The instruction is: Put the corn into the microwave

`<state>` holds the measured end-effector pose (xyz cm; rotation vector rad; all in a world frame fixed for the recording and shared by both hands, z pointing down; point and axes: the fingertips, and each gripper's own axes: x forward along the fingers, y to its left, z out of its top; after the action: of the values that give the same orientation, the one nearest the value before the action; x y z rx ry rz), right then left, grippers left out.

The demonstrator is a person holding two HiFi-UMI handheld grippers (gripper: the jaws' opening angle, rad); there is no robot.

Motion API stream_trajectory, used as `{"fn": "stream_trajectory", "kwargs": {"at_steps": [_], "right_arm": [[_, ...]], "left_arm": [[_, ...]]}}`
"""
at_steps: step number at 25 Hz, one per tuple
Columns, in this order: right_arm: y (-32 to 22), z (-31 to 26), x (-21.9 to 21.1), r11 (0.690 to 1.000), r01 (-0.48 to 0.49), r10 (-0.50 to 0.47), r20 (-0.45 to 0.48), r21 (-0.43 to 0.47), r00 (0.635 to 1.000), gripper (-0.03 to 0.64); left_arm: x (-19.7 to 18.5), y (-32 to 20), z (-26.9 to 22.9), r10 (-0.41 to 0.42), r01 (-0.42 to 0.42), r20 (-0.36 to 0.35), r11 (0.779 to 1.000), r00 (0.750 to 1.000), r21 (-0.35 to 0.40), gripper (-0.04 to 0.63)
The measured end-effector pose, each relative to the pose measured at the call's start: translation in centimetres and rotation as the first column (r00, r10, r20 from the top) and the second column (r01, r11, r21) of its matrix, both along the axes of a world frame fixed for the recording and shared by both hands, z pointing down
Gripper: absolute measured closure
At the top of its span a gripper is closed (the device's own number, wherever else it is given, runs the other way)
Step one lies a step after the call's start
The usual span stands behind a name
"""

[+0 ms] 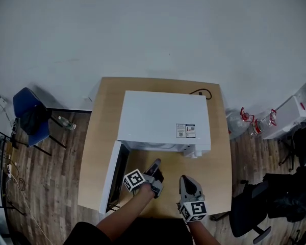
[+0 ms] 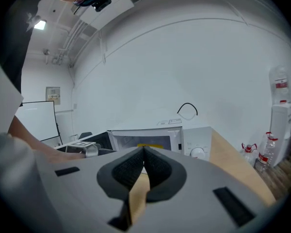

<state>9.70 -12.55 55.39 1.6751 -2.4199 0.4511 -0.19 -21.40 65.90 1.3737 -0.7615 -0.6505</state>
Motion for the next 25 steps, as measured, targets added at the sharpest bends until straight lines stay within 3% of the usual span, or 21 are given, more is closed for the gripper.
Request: {"fn": "stream_trajectory", "kwargs": {"at_steps": [4, 7, 10, 11, 13, 17, 22, 24, 25], "right_arm": [[1.7, -1.5, -0.2, 0.999, -0.036, 0.037, -0.002, 0.026, 0.999, 0.557], [3.4, -2.6, -0.3, 0.997, -0.061, 0.061, -0.005, 0.043, 0.998, 0.557], [5.5, -3.6, -0.6, 0.995, -0.084, 0.085, 0.000, 0.051, 0.996, 0.557], [6.3, -3.8, -0.6, 0.994, -0.095, 0.094, 0.003, 0.049, 0.996, 0.557], [8.1, -4.0, -0.9, 0.993, -0.112, 0.111, 0.010, 0.037, 0.994, 0.557], [11.1, -4.5, -2.4, 0.995, -0.093, 0.093, 0.005, 0.024, 0.996, 0.557], [13.2, -6.6, -3.1, 0.995, -0.082, 0.084, -0.021, 0.063, 0.996, 0.557], [13.5, -7.4, -3.5, 0.995, -0.078, 0.079, -0.013, 0.061, 0.997, 0.557], [13.7, -7.8, -3.8, 0.996, -0.078, 0.078, -0.004, 0.053, 0.997, 0.557]], "left_arm": [[0.3, 4.1, -4.4, 0.054, -0.059, 0.046, 0.990, 0.997, 0.127, 0.568], [0.4, 7.4, -7.4, 0.117, -0.157, 0.183, 0.963, 0.976, 0.221, 0.574], [0.1, 10.8, -10.4, 0.147, -0.307, 0.437, 0.896, 0.887, 0.322, 0.577], [-0.1, 11.9, -11.6, 0.132, -0.340, 0.492, 0.868, 0.861, 0.362, 0.577], [-0.7, 13.8, -13.8, 0.092, -0.373, 0.544, 0.821, 0.834, 0.432, 0.579], [-2.2, 17.1, -16.5, -0.002, -0.410, 0.629, 0.756, 0.777, 0.510, 0.581], [-1.9, 20.5, -19.2, -0.128, -0.530, 0.753, 0.636, 0.646, 0.562, 0.581], [-2.0, 21.3, -20.0, -0.170, -0.551, 0.772, 0.608, 0.612, 0.571, 0.581], [-2.4, 21.7, -20.2, -0.184, -0.550, 0.775, 0.607, 0.605, 0.573, 0.581]]}}
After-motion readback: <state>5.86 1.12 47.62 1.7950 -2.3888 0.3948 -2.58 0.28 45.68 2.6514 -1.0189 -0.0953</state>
